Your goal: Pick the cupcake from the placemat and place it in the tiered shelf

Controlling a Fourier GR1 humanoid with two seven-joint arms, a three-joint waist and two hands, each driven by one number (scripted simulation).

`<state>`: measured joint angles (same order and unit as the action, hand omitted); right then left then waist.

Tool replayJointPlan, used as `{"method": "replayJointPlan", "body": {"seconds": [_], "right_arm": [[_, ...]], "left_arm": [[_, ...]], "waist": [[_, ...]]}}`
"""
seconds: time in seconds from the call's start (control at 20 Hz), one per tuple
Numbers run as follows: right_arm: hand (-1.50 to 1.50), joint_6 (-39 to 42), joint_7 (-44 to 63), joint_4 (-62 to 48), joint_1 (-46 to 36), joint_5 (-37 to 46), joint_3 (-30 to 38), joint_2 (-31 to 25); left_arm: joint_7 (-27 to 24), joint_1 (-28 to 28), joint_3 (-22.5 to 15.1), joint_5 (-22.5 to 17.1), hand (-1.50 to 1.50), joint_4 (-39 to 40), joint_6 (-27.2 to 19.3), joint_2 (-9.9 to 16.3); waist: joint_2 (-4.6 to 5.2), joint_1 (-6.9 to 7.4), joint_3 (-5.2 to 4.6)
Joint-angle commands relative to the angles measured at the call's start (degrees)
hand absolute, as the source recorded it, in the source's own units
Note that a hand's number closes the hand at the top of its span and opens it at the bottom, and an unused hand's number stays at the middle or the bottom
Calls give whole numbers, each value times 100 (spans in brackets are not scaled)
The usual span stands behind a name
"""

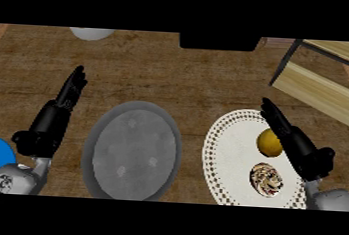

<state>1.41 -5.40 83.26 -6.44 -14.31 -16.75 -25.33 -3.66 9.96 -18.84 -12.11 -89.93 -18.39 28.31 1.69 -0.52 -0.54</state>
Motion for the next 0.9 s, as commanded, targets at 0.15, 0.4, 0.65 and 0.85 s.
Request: {"method": "replayJointPlan", "body": {"seconds": [0.15,0.4,0.65,0.85], "right_arm": [[-150,-2003,327,251,710,-165,1463,180],[150,-3054,390,-507,1519,421,2103,-184],[-150,-5471,-411,-179,2087,540,2995,1213],[-150,-6153,-1524,1198,2689,479,2867,2471]], "left_arm": [[41,-278,161,-99,0,241,-16,-22],[175,-356,134,-92,0,243,-179,-120],[239,-356,133,-221,0,360,-85,-221],[260,-226,72,-250,0,507,26,-360]], "waist": [[-237,-370,32],[2,-892,-96],[-201,-679,35],[-235,-464,43]]}}
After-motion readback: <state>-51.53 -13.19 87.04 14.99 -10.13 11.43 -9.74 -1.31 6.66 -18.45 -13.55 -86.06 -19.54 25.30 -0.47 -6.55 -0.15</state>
